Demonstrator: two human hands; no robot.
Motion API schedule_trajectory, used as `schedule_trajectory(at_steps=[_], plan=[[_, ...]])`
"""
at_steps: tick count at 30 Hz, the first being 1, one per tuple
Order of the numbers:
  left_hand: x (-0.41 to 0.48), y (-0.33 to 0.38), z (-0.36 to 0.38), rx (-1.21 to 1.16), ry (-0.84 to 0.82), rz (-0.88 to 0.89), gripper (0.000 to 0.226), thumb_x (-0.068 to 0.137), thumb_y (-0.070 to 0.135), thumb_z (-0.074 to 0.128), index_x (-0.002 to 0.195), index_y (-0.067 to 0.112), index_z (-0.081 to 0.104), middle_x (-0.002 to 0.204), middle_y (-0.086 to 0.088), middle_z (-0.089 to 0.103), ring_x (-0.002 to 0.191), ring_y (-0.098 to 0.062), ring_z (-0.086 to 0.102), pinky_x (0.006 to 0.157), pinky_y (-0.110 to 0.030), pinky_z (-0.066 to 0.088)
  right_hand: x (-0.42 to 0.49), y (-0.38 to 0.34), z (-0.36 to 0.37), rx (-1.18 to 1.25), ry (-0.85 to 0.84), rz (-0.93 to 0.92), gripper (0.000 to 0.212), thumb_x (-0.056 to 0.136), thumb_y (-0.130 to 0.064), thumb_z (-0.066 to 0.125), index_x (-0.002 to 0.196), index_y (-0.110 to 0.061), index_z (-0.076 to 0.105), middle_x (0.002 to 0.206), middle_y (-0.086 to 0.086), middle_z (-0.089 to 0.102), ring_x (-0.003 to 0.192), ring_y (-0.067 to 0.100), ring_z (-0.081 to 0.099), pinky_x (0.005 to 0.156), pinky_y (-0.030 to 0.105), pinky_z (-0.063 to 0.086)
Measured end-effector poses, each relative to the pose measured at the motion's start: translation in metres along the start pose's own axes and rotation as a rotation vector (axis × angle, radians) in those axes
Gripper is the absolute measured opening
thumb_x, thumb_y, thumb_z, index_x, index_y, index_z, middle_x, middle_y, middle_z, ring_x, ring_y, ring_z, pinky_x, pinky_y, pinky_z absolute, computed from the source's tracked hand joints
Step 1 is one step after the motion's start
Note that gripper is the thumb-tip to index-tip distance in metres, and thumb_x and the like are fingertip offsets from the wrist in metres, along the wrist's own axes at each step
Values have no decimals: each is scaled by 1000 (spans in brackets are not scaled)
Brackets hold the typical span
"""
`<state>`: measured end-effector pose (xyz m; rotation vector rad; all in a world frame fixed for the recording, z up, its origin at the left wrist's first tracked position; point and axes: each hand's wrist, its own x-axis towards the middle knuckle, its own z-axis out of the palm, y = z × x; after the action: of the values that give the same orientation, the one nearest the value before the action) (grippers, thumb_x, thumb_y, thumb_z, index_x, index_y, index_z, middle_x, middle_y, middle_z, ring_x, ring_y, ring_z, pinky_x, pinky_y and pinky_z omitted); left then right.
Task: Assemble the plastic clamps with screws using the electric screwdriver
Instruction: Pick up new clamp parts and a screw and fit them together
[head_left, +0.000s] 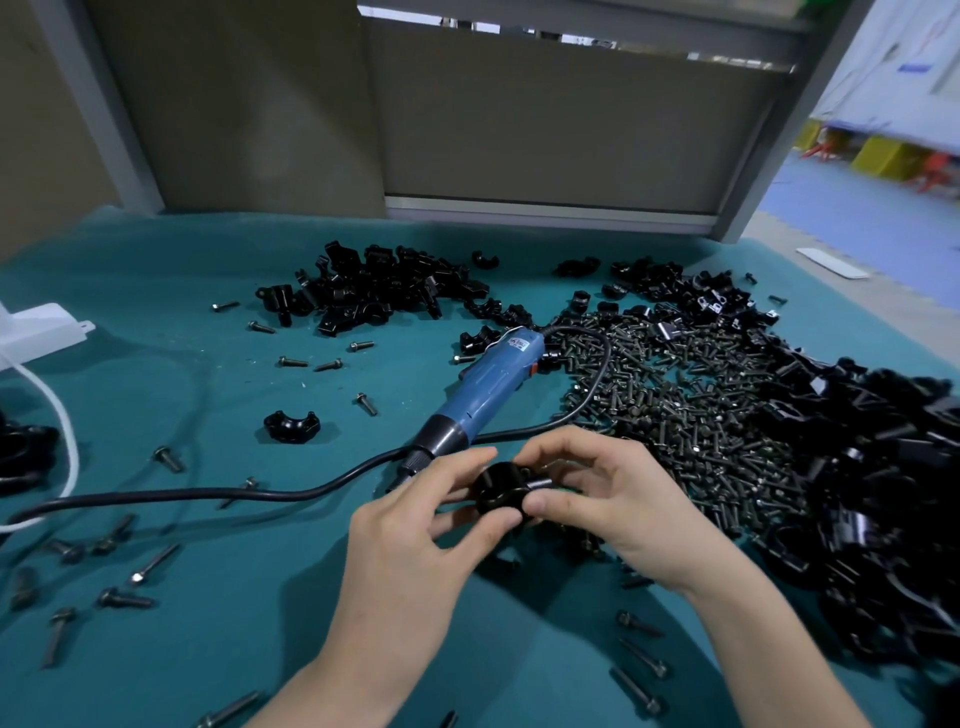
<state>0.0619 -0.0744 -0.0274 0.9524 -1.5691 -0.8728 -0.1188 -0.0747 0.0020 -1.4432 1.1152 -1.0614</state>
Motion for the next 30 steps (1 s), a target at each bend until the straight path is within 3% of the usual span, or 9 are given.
schedule_trajectory(at_steps=[8, 14, 19, 27, 30], plan=[[-1, -1, 3, 38, -23, -25, 34, 63, 30, 76, 95, 40, 69, 95, 26, 69, 86, 7, 67, 76, -4, 48, 0, 3, -5, -65, -26, -15, 27, 74, 6, 76, 91, -14, 67, 89, -4, 66, 86, 10, 62, 83, 21, 49], [-1, -2, 5, 17, -26, -90, 34, 60, 35, 74, 95, 31, 75, 85, 22, 72, 73, 4, 69, 69, -4, 49, 0, 2, -6, -67, -22, -10, 23, 70, -8, 76, 88, -21, 69, 88, -8, 68, 85, 6, 63, 83, 19, 47], [0, -2, 5, -96, -69, -163, 31, 55, 29, 77, 85, 36, 76, 81, 14, 75, 73, -2, 72, 70, -6, 50, -1, 4, -9, -52, -30, 17, 24, 71, -8, 77, 89, -23, 68, 89, -8, 67, 86, 8, 63, 80, 21, 49], [4, -1, 4, -104, -64, -177, 33, 56, 28, 76, 83, 45, 74, 77, 16, 74, 73, 0, 71, 68, -3, 48, -3, 0, -10, -92, -35, 49, 25, 75, -7, 77, 92, -23, 68, 91, -8, 69, 86, 8, 65, 82, 22, 50], [4, -1, 2, -101, -34, -203, 35, 57, 21, 81, 76, 50, 73, 74, 17, 74, 70, 2, 70, 65, -1, 47, -5, -6, -23, -319, 126, 42, 22, 82, -11, 74, 99, -24, 68, 95, -10, 70, 88, 3, 66, 84, 23, 55]])
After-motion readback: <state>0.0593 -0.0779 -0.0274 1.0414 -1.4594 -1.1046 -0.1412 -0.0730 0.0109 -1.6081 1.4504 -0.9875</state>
